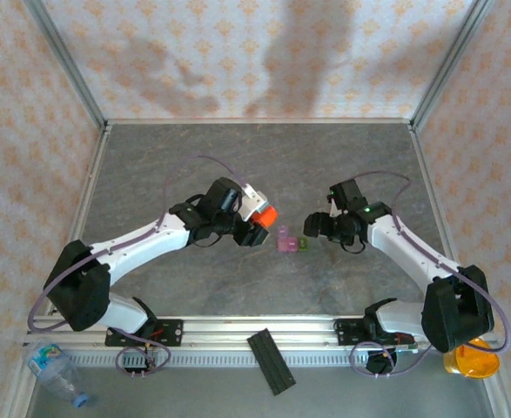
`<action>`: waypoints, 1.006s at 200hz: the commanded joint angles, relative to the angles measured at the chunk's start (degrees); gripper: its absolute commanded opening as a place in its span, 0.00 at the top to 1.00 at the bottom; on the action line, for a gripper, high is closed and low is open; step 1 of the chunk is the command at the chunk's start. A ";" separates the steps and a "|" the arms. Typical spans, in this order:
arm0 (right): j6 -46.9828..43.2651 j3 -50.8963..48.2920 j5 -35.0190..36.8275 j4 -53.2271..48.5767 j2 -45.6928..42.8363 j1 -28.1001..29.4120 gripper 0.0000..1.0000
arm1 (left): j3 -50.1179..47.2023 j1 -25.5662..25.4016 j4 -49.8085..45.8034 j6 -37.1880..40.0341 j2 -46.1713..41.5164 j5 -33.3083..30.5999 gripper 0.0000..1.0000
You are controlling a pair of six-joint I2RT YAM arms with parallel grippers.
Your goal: Sort the pills into containers
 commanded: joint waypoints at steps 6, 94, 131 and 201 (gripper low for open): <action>1.39 -0.43 1.35 -0.62 2.50 0.82 0.23 | -0.82 -1.96 -1.68 0.60 1.88 -1.45 1.00; 1.14 0.21 0.04 1.46 7.69 1.36 0.31 | -1.01 -4.03 0.92 -0.72 6.94 -0.94 1.00; 1.43 -0.41 -1.00 2.51 8.04 1.64 0.34 | -0.99 -4.93 1.50 -1.06 8.59 -0.67 1.00; 1.29 -0.41 -1.21 4.10 10.92 2.06 0.38 | -0.40 -5.91 1.26 -1.16 10.57 -0.50 1.00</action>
